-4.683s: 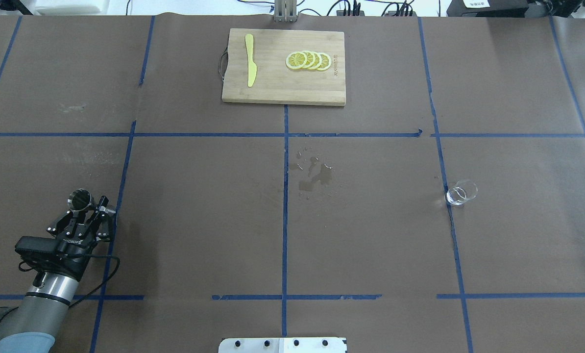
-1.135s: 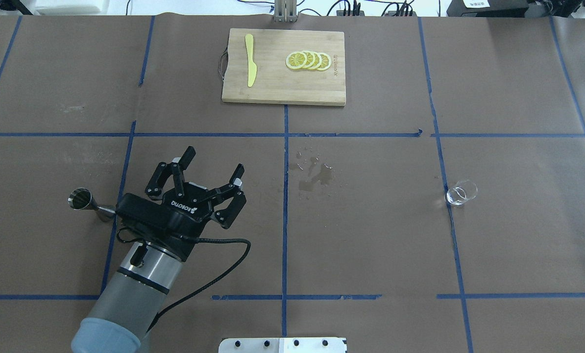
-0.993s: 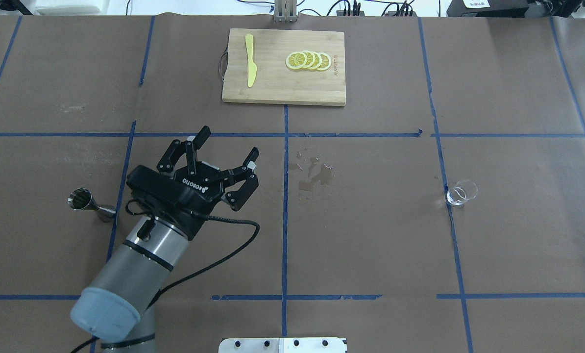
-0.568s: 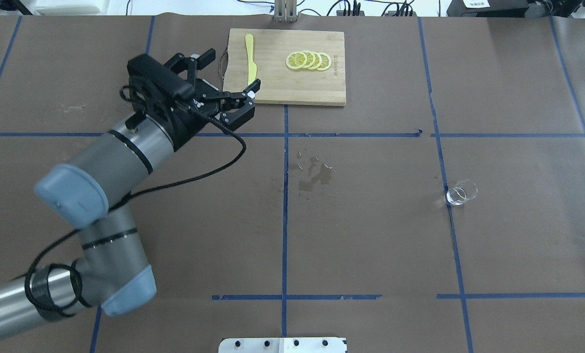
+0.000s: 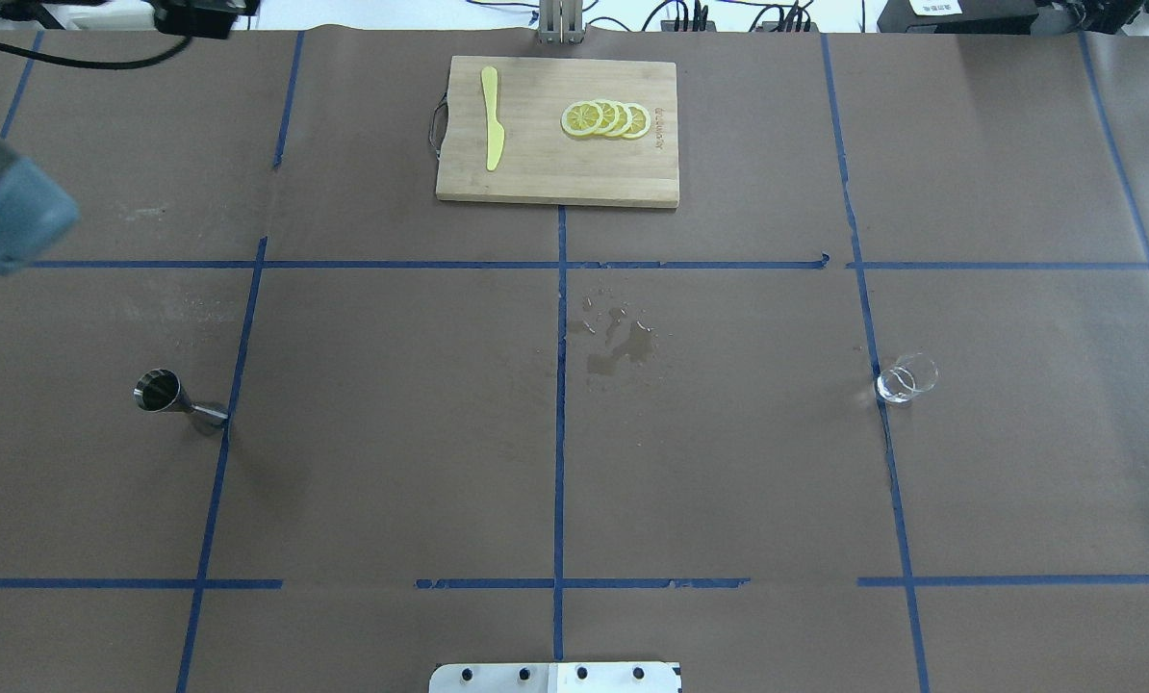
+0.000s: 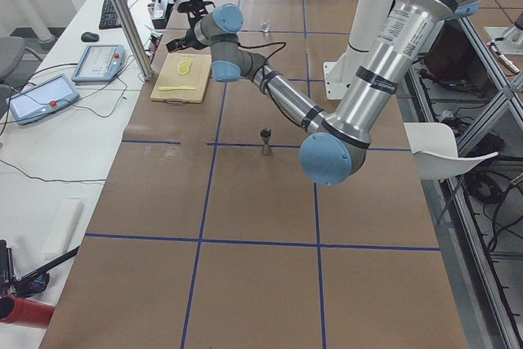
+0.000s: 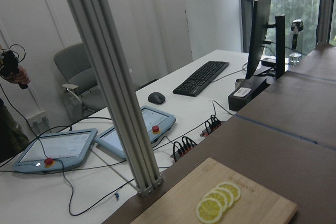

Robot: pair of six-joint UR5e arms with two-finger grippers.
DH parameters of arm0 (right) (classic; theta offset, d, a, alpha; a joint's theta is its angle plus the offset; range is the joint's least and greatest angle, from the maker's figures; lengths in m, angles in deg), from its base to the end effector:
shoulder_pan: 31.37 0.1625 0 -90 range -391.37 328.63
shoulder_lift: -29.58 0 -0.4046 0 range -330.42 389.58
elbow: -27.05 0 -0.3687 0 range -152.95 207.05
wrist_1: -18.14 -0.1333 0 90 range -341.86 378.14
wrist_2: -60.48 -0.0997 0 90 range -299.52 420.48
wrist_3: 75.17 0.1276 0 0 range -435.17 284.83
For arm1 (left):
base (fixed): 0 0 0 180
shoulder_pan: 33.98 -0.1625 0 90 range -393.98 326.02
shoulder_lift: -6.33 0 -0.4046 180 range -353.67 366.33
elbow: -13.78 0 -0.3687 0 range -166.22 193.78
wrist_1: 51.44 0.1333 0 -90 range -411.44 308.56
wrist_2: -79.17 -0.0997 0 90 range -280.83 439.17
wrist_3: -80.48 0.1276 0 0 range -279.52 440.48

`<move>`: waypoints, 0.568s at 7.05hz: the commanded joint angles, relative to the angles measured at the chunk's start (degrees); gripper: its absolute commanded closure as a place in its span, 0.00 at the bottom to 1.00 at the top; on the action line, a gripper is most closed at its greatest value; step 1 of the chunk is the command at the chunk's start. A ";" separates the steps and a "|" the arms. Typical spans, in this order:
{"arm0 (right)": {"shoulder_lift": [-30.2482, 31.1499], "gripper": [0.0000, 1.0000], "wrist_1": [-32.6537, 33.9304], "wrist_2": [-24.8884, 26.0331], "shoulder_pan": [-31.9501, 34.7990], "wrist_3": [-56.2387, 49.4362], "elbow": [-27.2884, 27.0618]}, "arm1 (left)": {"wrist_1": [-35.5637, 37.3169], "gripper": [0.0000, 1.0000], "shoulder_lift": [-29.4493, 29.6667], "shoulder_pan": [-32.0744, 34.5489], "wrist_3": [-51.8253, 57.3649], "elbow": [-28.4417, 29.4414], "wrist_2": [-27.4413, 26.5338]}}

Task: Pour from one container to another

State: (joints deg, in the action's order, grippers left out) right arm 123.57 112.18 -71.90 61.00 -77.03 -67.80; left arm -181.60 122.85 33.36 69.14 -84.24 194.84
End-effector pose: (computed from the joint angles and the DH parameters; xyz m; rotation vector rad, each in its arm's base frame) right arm 0.0652 -0.4325 0.6602 -0.0256 -0.7409 0.0290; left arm 0.1675 -0.6037 0.2497 1.1200 0.7447 0.4588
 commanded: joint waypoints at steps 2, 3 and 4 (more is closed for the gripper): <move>0.14 0.00 0.00 0.63 0.00 0.01 0.80 | 18.97 0.00 -9.43 21.73 11.84 3.79 11.25; 0.14 0.00 0.00 0.89 0.00 0.01 0.80 | 18.98 0.00 -13.82 24.04 15.95 7.80 8.37; 0.31 0.00 0.00 1.32 0.00 0.09 0.98 | 17.93 0.00 -14.30 26.67 16.86 13.67 6.86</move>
State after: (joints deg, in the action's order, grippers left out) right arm 123.77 112.18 -71.00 61.00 -77.00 -66.97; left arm -163.29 110.95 56.47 83.59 -76.45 203.60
